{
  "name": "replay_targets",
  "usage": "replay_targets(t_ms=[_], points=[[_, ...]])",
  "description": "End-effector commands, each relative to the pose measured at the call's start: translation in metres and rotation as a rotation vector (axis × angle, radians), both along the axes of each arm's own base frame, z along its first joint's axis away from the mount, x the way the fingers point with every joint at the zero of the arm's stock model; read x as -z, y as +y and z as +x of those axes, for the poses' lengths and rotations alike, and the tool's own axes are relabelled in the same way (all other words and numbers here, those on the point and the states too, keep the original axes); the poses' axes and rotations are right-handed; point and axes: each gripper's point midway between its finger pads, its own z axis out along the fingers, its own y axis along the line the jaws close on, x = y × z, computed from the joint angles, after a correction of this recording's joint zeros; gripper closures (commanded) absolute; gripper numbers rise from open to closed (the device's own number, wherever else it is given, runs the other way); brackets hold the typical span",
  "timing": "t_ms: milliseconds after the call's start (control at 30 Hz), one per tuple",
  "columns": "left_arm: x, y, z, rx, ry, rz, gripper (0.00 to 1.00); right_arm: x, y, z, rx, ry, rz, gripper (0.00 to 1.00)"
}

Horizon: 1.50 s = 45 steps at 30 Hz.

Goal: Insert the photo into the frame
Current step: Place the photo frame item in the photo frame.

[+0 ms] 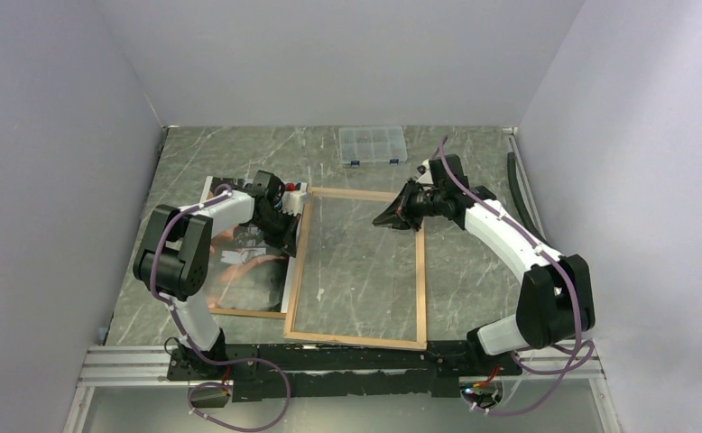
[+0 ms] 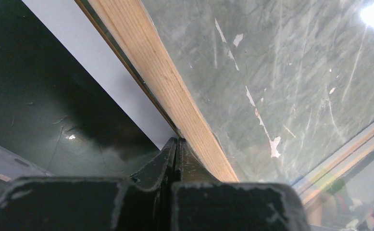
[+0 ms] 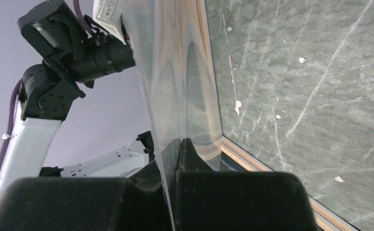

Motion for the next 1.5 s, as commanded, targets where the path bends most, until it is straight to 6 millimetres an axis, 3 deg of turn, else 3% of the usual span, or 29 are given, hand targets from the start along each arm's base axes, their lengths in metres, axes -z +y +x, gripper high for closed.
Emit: replay_targets(t_ms=[0, 433, 733, 1233, 1467], points=[[-0.002, -0.008, -0.005, 0.030, 0.002, -0.044, 0.97, 0.012, -0.005, -0.016, -0.011, 0.046, -0.026, 1.00], [-0.004, -0.008, -0.007, 0.036, 0.003, -0.051, 0.97, 0.055, -0.039, -0.016, 0.041, 0.102, -0.126, 1.00], [-0.004, -0.009, -0.008, 0.037, 0.006, -0.054, 0.97, 0.070, -0.036, -0.019, 0.028, 0.131, -0.091, 1.00], [-0.005, -0.010, -0.009, 0.038, 0.013, -0.062, 0.97, 0.119, -0.046, -0.034, 0.067, 0.226, -0.145, 1.00], [-0.004, -0.010, -0.010, 0.040, 0.018, -0.060, 0.97, 0.117, -0.043, -0.023, 0.089, 0.196, -0.130, 1.00]])
